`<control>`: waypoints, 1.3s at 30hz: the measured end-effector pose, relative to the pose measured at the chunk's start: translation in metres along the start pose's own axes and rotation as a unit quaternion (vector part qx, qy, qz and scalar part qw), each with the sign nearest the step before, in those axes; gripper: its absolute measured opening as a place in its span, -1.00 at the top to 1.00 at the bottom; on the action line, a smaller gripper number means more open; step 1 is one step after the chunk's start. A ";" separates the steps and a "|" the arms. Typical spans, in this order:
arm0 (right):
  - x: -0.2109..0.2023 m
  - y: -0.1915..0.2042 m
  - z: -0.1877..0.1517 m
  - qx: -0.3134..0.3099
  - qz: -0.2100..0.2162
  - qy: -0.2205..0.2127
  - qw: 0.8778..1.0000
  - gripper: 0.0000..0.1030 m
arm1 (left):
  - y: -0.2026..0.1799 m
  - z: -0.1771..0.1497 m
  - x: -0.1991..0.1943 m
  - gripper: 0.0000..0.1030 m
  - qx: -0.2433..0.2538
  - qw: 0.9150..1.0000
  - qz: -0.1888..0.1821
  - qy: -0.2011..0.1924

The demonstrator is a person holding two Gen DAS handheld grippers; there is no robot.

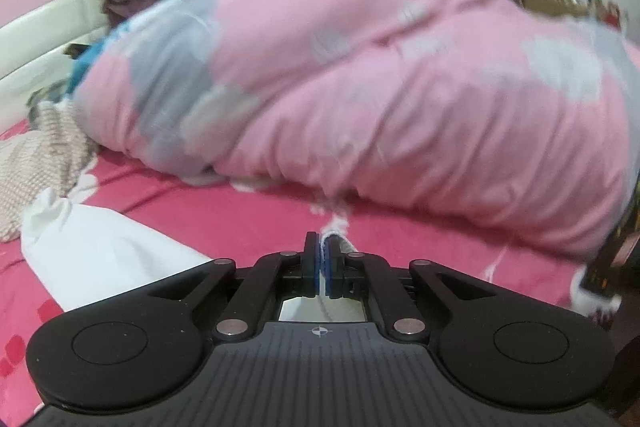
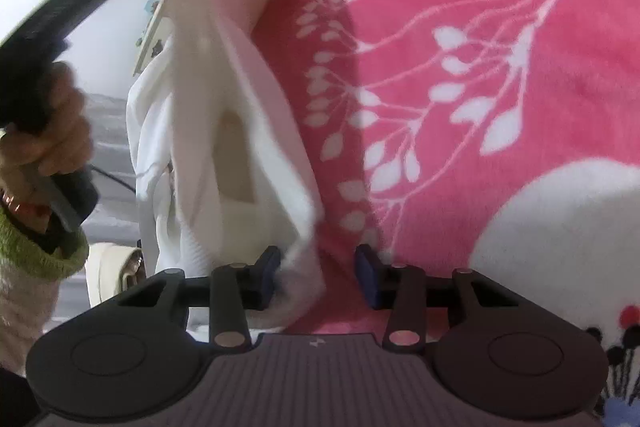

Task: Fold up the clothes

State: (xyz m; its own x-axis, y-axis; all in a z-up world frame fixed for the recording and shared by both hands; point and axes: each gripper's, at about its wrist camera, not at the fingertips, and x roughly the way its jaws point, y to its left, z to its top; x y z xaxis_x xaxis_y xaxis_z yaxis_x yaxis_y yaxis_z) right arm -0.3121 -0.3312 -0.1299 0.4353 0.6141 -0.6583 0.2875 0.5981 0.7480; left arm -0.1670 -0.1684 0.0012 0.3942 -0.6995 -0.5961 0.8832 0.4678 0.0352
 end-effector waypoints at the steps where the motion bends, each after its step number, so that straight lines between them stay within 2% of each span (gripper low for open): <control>1: 0.001 -0.001 0.001 0.008 0.002 0.002 1.000 0.19 | 0.002 0.001 -0.004 0.97 -0.008 1.000 0.001 -0.006; 4: 0.003 -0.003 0.004 0.027 0.007 0.009 1.000 0.36 | 0.009 0.002 -0.010 0.97 -0.031 0.999 0.005 -0.016; 6: 0.007 0.004 0.005 0.010 0.001 0.014 1.000 0.71 | 0.012 0.001 -0.014 0.97 -0.039 0.999 0.013 -0.019; 9: 0.006 0.026 0.003 -0.063 -0.043 -0.006 0.997 0.81 | 0.023 0.004 -0.030 0.97 -0.064 0.996 0.039 -0.046; 12: -0.008 0.053 0.001 -0.158 -0.109 -0.058 0.980 0.86 | 0.034 0.008 -0.047 0.98 -0.092 0.991 0.066 -0.076; 14: -0.020 0.070 0.002 -0.215 -0.156 -0.098 0.959 0.87 | 0.042 0.012 -0.064 1.00 -0.111 0.984 0.091 -0.110; 16: -0.034 0.088 0.008 -0.259 -0.196 -0.142 0.935 0.88 | 0.053 0.023 -0.093 1.00 -0.132 0.969 0.125 -0.170; 18: -0.052 0.110 0.019 -0.299 -0.232 -0.193 0.905 0.88 | 0.069 0.038 -0.124 1.00 -0.163 0.950 0.148 -0.220; 20: -0.069 0.138 0.026 -0.345 -0.264 -0.249 0.866 0.89 | 0.081 0.050 -0.147 1.00 -0.185 0.937 0.162 -0.249; 22: -0.086 0.166 0.028 -0.392 -0.291 -0.300 0.819 0.89 | 0.090 0.060 -0.166 1.00 -0.201 0.927 0.171 -0.268; 24: -0.097 0.190 0.021 -0.432 -0.310 -0.337 0.777 0.89 | 0.093 0.061 -0.174 1.00 -0.211 0.929 0.160 -0.257; 26: -0.099 0.205 0.014 -0.461 -0.322 -0.359 0.745 0.89 | 0.092 0.058 -0.175 0.98 -0.213 0.936 0.151 -0.236; 27: -0.101 0.209 0.006 -0.476 -0.328 -0.367 0.729 0.89 | 0.090 0.055 -0.174 0.87 -0.209 0.941 0.147 -0.222; 28: -0.102 0.213 -0.001 -0.491 -0.333 -0.373 0.713 0.89 | 0.086 0.049 -0.170 0.63 -0.200 0.948 0.139 -0.205; 30: -0.102 0.217 -0.017 -0.519 -0.343 -0.379 0.685 0.89 | 0.076 0.036 -0.160 0.33 -0.180 0.962 0.117 -0.170; 32: -0.098 0.220 -0.023 -0.531 -0.347 -0.379 0.673 0.89 | 0.065 0.024 -0.144 0.18 -0.148 0.977 0.079 -0.129; 34: -0.095 0.221 -0.029 -0.542 -0.347 -0.379 0.665 0.89 | 0.055 0.014 -0.123 -0.10 -0.114 0.987 0.063 -0.090; 36: -0.091 0.222 -0.037 -0.556 -0.348 -0.379 0.653 0.89 | 0.047 0.006 -0.099 -0.14 -0.083 0.993 0.055 -0.057; 39: -0.087 0.222 -0.050 -0.574 -0.347 -0.377 0.639 0.89 | 0.049 -0.001 -0.067 -0.16 -0.074 0.996 0.034 -0.021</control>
